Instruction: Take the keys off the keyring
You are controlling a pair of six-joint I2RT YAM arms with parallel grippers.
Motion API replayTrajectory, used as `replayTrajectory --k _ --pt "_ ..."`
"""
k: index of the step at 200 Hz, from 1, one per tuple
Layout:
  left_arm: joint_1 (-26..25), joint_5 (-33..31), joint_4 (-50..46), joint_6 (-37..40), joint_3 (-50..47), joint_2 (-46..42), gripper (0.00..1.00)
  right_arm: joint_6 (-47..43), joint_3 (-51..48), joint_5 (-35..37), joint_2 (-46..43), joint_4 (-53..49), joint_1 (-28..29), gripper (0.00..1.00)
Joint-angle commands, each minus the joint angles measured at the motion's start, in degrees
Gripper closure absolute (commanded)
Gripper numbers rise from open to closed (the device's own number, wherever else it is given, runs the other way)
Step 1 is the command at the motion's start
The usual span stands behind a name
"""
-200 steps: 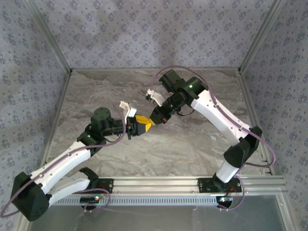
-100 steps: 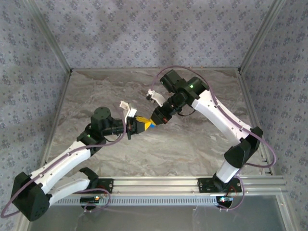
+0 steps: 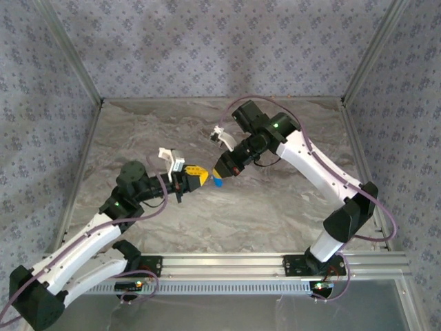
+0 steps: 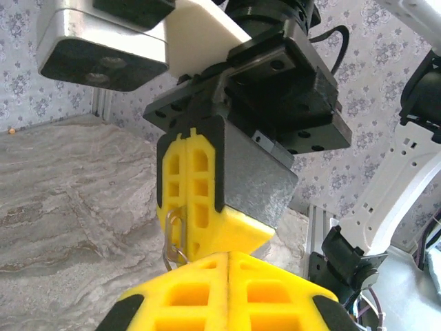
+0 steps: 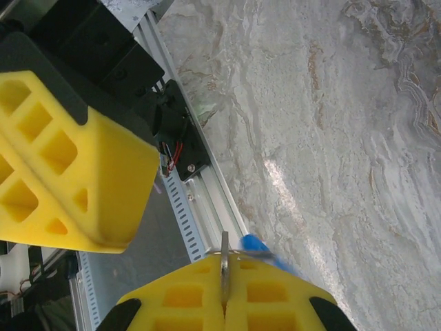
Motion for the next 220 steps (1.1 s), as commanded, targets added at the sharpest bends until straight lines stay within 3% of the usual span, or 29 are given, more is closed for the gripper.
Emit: replayTrajectory --k 1,23,62,81,111,166,192,220 --pt "-0.54 -0.74 1.19 0.38 -2.34 -1.4 1.0 0.21 2.31 0.59 -0.44 -0.9 -0.09 1.0" --pt "-0.6 -1.63 1.16 -0.41 -3.56 -2.52 1.0 -0.87 3.72 1.13 -0.07 -2.57 0.24 1.0" --pt "-0.54 -1.49 -0.24 -0.44 -2.71 -2.66 0.75 -1.45 4.13 1.55 0.08 -3.16 0.53 1.0" --pt "-0.5 -0.74 -0.24 -0.39 -2.09 -2.02 0.73 -1.45 4.09 1.48 0.0 -3.06 0.55 1.0" --pt "-0.52 -1.7 -0.37 0.09 -2.24 -1.78 0.59 -1.61 4.25 1.46 -0.17 -3.17 0.86 1.0" --pt "-0.61 -3.42 0.27 0.11 -3.42 -2.42 0.46 -1.89 4.94 1.5 -0.35 -3.74 1.04 1.0" --pt "-0.93 -6.81 1.94 1.31 -5.18 -3.24 0.32 -1.75 5.1 1.22 -0.44 -3.64 1.06 1.0" --pt "-2.54 -13.24 6.01 5.38 -8.69 -5.08 0.3 -1.75 5.45 0.93 -0.44 -3.55 0.98 1.0"
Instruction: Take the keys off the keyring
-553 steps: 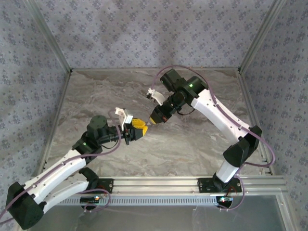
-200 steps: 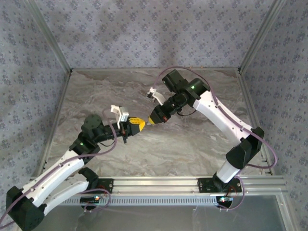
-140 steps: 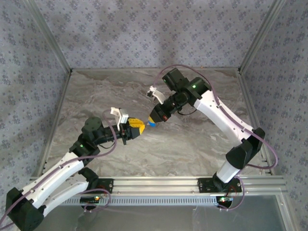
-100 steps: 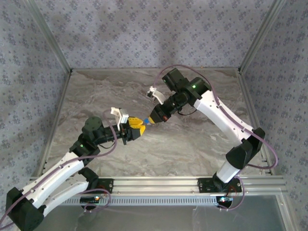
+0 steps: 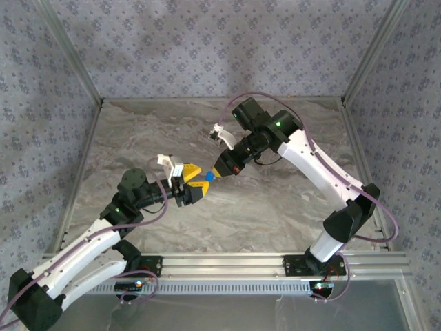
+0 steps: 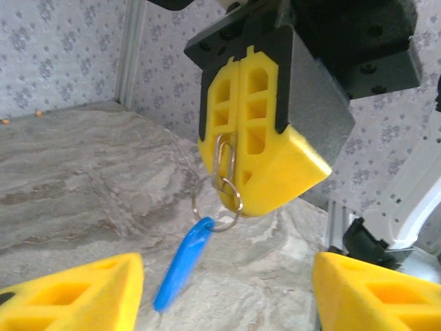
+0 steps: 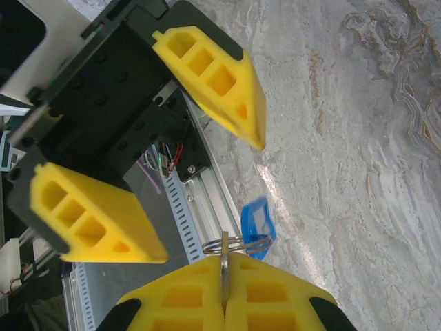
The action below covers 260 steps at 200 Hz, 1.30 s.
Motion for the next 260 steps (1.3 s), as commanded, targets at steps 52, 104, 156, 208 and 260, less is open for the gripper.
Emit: replayTrajectory --k 52,104,156,208,260 --pt "-4.87 -12.24 9.93 12.84 -4.26 0.67 0.29 -1.02 2.48 -1.33 -0.11 -1.23 0.32 1.0" --pt "-6.19 -13.51 18.9 16.43 -3.41 6.56 0.28 -0.84 2.74 -2.01 -0.11 -1.12 0.36 1.0" --pt "-7.07 -13.09 22.21 18.72 -0.83 11.21 0.3 -0.67 2.45 -2.62 -0.09 -0.68 0.36 1.0" --pt "-7.25 -12.75 23.31 19.4 0.7 12.14 0.37 -0.75 2.12 -3.04 -0.18 -0.31 0.35 1.0" --pt "-7.34 -12.65 23.61 20.32 1.46 13.11 0.47 -0.82 1.89 -3.58 -0.16 0.07 0.41 1.0"
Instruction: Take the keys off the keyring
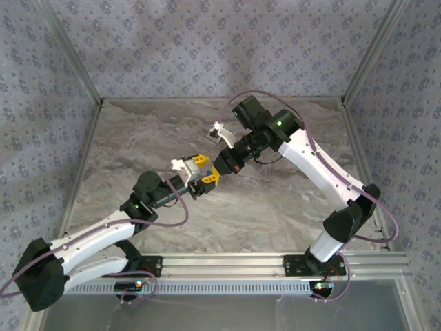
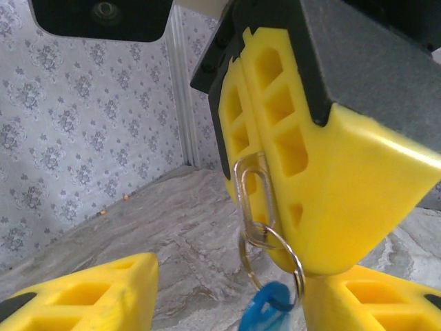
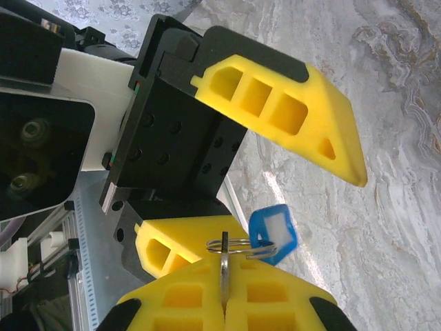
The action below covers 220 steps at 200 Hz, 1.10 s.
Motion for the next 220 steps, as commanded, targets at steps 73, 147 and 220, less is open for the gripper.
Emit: replayTrajectory --k 73,147,220 --pt "-0.56 0.39 5.62 2.92 2.17 0.53 0.59 -0.69 -0.01 -2.45 -0.81 -0.14 0.2 1.0" --pt "-0.56 0.55 4.8 3.74 0.65 -2.94 0.81 -0.35 -1.15 -2.46 -1.94 0.32 -0.66 1.0" --pt "-0.58 -1.06 -0.28 2.95 1.76 -4.69 1.0 0.99 -4.02 -2.89 -3.73 3.18 -0.91 0.99"
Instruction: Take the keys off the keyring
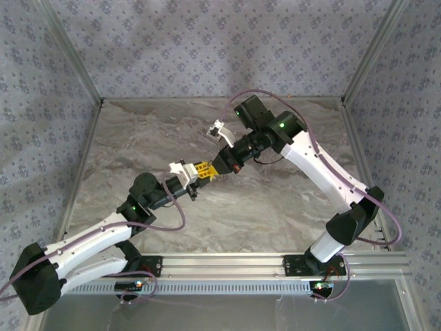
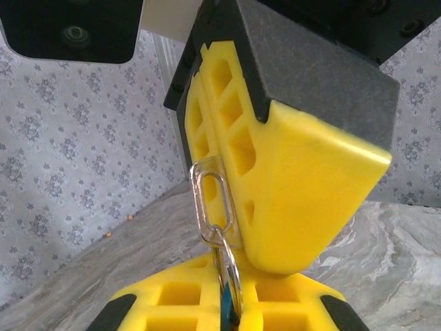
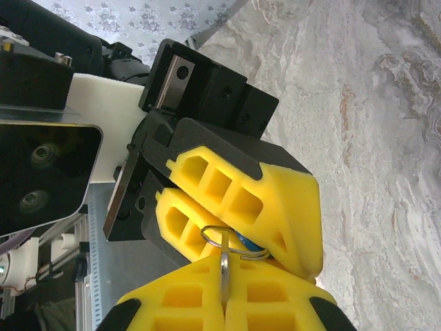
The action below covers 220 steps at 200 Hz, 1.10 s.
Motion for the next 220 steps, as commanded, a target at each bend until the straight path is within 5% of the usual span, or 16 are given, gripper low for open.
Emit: replayTrajectory --k 1,48,109,173,194,220 --pt "0.07 -1.59 1.02 -0.85 1.49 -1.8 1.0 0.83 -2.12 0.49 -2.13 -0.75 -0.57 0.99" --pt "0.07 -2.34 0.16 -0.9 2.06 -1.9 1.0 6.59 -9.69 -1.42 -6.89 10.51 -0.87 0.86" --pt "0.11 -1.1 -1.18 -0.77 3.16 -1.8 1.0 11.53 -14.23 -0.02 -10.4 19.59 -0.4 1.0" --pt "-0.23 -0.61 -5.78 0.83 4.7 -2.01 1.0 12.84 -20.49 13.69 -15.66 28.11 2.39 1.0" --pt "-0.68 -0.15 -6.31 1.11 4.83 -2.15 1.0 14.07 -22.89 13.67 -17.5 32.71 2.25 0.89" --pt "-1.19 -0.04 -6.64 1.45 5.45 -1.9 1.0 15.24 -23.18 11.95 -17.26 34.64 2.55 0.88"
